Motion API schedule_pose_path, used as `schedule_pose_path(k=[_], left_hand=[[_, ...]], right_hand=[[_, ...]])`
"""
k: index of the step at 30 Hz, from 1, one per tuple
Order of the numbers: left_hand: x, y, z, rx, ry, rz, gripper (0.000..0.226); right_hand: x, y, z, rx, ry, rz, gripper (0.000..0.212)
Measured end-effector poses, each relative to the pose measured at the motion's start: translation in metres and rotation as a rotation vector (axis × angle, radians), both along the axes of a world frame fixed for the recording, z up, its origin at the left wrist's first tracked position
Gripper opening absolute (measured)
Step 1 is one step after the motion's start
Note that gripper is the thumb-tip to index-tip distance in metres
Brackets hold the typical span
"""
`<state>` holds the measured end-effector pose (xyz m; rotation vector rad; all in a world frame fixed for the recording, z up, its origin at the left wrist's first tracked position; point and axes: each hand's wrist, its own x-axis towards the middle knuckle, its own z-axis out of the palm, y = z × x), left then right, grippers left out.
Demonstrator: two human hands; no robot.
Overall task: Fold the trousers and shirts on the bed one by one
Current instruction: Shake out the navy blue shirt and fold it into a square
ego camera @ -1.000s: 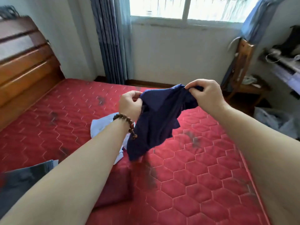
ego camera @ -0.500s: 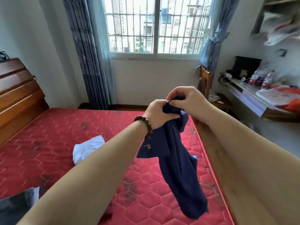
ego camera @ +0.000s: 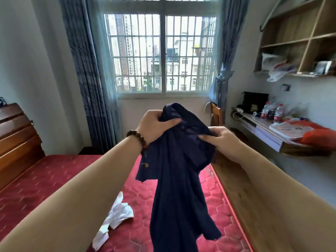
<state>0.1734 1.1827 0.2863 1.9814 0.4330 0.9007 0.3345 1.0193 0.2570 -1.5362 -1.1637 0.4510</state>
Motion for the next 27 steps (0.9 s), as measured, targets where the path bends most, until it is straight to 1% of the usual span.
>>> schedule_pose_path(k=[3,5,8,10,11,13,15,16,19,21,23,25,27], left_hand=[[-0.016,0.013,0.012,0.033,0.005,-0.037,0.017],[-0.025,0.02,0.019,0.097,0.014,-0.019,0.015],[-0.035,0.032,0.03,0.168,0.041,0.049,0.023],[-0.041,0.041,0.034,0.176,0.075,0.068,0.029],[-0.043,0.045,0.034,0.194,0.093,0.082,0.031],[-0.048,0.051,0.035,0.25,0.102,0.111,0.033],[-0.05,0.058,0.036,0.273,0.075,0.137,0.034],[-0.051,0.062,0.038,0.254,0.061,0.146,0.035],[-0.049,0.068,0.043,0.099,0.034,0.124,0.031],[-0.046,0.07,0.045,0.038,0.057,0.135,0.029],[-0.043,0.071,0.047,-0.014,0.072,0.135,0.03],[-0.046,0.069,0.047,-0.1,0.108,0.025,0.034],[-0.048,0.067,0.042,-0.084,0.162,-0.105,0.041]], right_hand=[[-0.004,0.011,0.015,0.056,-0.03,-0.062,0.016],[-0.004,0.019,0.025,0.048,-0.071,-0.08,0.017],[-0.001,0.028,0.038,-0.072,-0.079,-0.022,0.012],[0.0,0.03,0.047,-0.148,-0.069,0.022,0.012],[0.0,0.032,0.051,-0.153,-0.077,0.007,0.013],[-0.004,0.038,0.06,-0.119,-0.097,-0.06,0.019],[-0.009,0.046,0.068,-0.07,-0.111,-0.113,0.019],[-0.011,0.049,0.071,-0.049,-0.119,-0.128,0.019],[-0.015,0.058,0.078,0.004,-0.109,-0.159,0.023],[-0.019,0.062,0.081,0.006,-0.102,-0.192,0.021],[-0.021,0.065,0.082,-0.002,-0.072,-0.227,0.024],[-0.023,0.066,0.083,0.0,0.035,-0.244,0.02],[-0.022,0.066,0.084,0.003,0.101,-0.25,0.014]])
